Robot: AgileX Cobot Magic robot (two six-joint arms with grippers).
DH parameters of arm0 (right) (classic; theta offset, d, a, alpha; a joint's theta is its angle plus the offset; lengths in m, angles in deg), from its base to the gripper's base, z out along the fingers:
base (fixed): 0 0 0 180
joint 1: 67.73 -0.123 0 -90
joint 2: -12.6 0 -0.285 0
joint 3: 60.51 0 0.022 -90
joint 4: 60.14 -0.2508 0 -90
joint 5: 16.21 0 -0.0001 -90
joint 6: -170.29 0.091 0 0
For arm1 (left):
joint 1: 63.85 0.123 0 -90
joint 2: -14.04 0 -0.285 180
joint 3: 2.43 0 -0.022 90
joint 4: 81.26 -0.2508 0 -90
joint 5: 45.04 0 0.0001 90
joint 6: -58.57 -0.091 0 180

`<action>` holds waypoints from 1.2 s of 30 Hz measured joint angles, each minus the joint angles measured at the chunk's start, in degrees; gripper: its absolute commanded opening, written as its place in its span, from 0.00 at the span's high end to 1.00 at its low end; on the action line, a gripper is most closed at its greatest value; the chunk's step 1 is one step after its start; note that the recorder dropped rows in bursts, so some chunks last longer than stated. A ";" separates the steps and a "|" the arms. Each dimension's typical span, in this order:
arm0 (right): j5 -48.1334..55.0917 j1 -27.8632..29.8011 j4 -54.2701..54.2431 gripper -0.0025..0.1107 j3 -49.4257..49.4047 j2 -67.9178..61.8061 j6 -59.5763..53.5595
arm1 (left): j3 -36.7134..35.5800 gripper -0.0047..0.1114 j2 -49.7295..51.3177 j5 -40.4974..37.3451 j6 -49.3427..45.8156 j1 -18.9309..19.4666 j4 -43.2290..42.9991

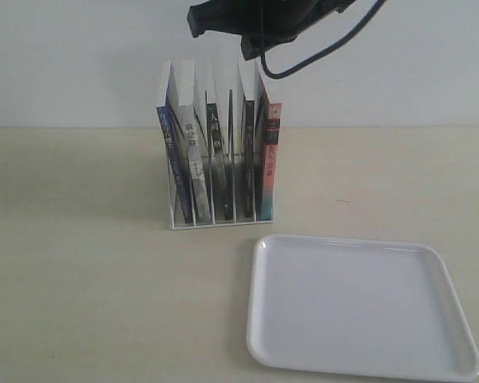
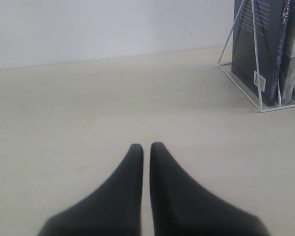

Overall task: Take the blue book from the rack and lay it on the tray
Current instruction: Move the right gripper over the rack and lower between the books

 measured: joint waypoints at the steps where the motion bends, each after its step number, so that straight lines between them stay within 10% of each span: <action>1: 1.31 0.00 0.12 0.98 1.52 -1.02 0.11 | 0.00 0.92 0.00 0.00 0.00 0.00 0.00; 8: 6.50 0.00 0.78 0.95 8.49 -7.54 0.35 | 0.00 0.92 0.00 0.00 0.00 0.00 0.00; 15: 6.82 0.00 1.04 0.54 11.38 -10.04 0.35 | 0.00 0.92 0.00 0.00 0.00 0.00 0.00; 24: 6.71 0.00 1.91 0.72 11.63 -12.72 2.13 | 0.00 0.92 0.00 0.00 0.00 0.00 0.00; 36: 6.60 0.33 2.82 0.64 11.63 -15.01 2.46 | 0.00 0.92 0.00 0.00 0.00 0.00 0.00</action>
